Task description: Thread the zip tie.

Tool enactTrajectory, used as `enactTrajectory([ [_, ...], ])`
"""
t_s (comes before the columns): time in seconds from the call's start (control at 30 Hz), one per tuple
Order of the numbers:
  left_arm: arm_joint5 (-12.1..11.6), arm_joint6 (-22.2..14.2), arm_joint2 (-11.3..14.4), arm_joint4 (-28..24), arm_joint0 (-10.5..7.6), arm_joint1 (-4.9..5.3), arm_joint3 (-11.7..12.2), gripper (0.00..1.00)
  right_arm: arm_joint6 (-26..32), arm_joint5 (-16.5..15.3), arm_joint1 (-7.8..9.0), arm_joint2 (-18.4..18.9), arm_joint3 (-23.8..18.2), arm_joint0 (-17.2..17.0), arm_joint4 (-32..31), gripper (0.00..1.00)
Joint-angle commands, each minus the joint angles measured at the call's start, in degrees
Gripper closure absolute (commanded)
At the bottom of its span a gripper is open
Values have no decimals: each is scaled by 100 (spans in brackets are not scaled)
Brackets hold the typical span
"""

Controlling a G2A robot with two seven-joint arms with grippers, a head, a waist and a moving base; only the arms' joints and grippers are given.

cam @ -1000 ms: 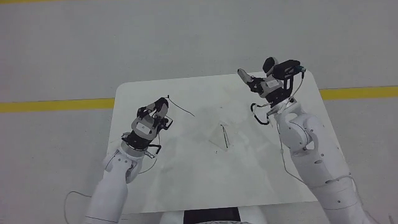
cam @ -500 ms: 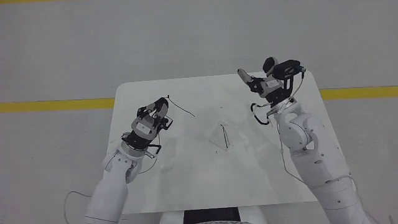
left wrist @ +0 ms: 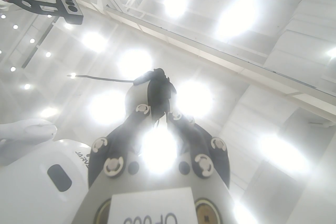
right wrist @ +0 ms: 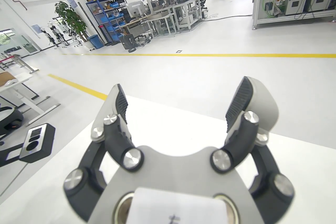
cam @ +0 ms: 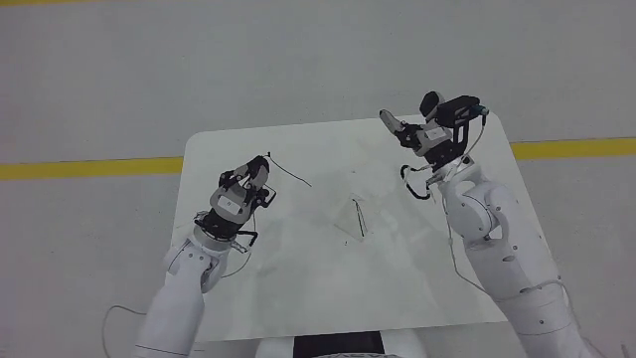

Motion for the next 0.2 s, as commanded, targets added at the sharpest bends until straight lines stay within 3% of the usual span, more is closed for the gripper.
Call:
enactTrajectory([
  [0.0,0,0,0,0,0,0,0,100,0,0,0,0,0,0,0,0],
  [0.17,0,0,0,0,0,0,0,100,0,0,0,0,0,0,0,0],
])
